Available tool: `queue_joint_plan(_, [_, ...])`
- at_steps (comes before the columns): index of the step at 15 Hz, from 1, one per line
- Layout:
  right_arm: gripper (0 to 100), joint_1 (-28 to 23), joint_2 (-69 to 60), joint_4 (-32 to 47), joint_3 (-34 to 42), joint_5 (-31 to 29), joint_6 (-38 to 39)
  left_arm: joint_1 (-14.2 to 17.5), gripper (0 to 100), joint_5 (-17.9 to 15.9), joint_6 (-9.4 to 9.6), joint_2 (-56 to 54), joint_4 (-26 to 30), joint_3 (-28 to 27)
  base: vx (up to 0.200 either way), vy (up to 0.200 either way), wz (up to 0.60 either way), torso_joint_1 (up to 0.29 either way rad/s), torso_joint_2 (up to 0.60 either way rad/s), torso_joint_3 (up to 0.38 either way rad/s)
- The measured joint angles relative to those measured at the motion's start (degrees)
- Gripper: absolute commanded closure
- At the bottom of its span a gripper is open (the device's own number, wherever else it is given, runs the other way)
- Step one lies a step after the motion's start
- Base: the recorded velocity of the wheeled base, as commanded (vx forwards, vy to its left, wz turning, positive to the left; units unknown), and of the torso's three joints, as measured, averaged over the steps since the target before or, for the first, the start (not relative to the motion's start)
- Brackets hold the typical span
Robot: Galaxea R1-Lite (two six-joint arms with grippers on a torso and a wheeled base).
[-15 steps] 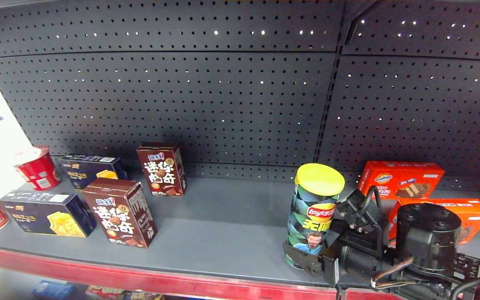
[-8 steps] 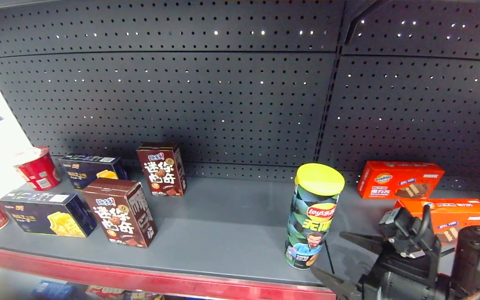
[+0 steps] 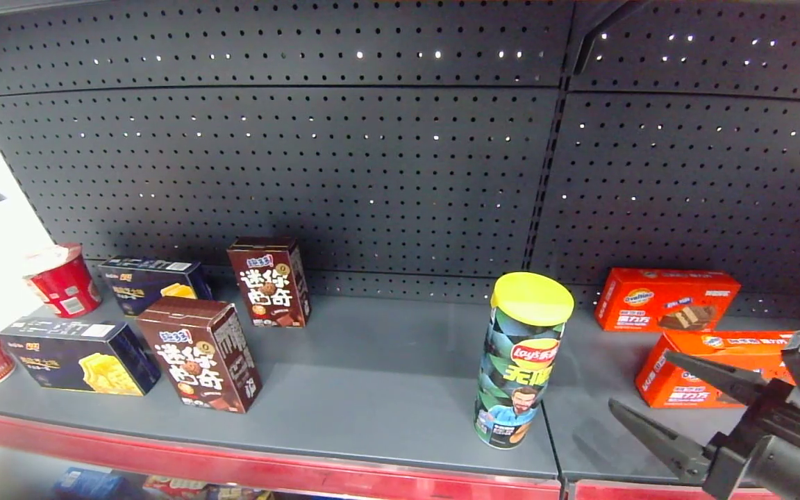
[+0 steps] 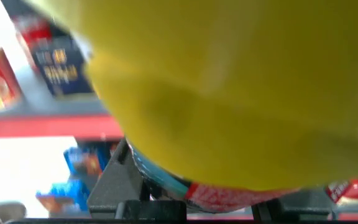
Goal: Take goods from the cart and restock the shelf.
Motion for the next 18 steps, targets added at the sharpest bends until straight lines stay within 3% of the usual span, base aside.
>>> queue_joint_plan(2, [0, -4.6, -6.3, 6.6, -0.1, -2.4, -1.0, -0.1, 100, -2.4, 0.46, 2.1, 0.0, -4.0, 0.0, 0.0, 0.0, 0.0, 0.0, 0.0])
queue_joint_plan(5, [0, -14.1, -13.9, 9.6, 1.1, -4.0, -1.4, -0.2, 100, -9.6, 0.59, 9.6, -0.9, -10.5, 0.0, 0.0, 0.0, 0.0, 0.0, 0.0])
queue_joint_plan(8, [0, -20.5, -21.0, 10.7, 4.8, -4.2, -1.1, -0.2, 100, -16.5, 0.63, 18.1, -6.8, -13.1, 0.0, 0.0, 0.0, 0.0, 0.0, 0.0])
queue_joint_plan(12, [0, -23.3, -30.6, 21.7, 6.0, -4.5, -0.8, -0.2, 100, -18.0, 0.66, 26.3, -11.7, -13.7, 0.0, 0.0, 0.0, 0.0, 0.0, 0.0])
queue_joint_plan(15, [0, -24.3, -44.5, 37.7, 6.0, -4.9, -0.7, -0.2, 100, -19.1, 0.72, 31.8, -15.9, -13.5, 0.0, 0.0, 0.0, 0.0, 0.0, 0.0])
queue_joint_plan(18, [0, -26.8, -59.0, 51.2, 5.8, -5.5, -0.3, -1.3, 100, -19.1, 0.77, 34.6, -16.5, -13.4, 0.0, 0.0, 0.0, 0.0, 0.0, 0.0])
